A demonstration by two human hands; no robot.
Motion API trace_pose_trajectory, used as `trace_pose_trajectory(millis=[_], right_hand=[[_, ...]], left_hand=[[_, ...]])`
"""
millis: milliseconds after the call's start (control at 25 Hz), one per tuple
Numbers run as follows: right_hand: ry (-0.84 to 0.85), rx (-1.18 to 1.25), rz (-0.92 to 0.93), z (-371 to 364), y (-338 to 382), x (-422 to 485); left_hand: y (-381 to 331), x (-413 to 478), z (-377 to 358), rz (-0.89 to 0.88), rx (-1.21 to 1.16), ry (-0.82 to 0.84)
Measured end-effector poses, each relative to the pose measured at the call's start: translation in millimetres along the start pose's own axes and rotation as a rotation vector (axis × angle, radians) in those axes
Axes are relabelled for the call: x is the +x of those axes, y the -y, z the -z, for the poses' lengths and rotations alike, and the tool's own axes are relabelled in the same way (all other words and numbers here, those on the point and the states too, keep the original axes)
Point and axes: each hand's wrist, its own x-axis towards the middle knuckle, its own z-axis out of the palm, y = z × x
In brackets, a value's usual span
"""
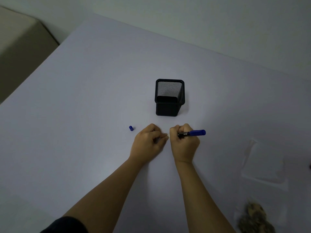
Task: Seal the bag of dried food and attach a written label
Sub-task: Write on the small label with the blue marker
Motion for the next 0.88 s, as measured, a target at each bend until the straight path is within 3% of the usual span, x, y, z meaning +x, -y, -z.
trace_pose_trajectory(millis=[880], right_hand=[[-0.001,0.039,0.004,-0.5,-0.2,-0.9]], left_hand=[[0.3,-0.8,-0.1,-0.002,0.000,0.010]])
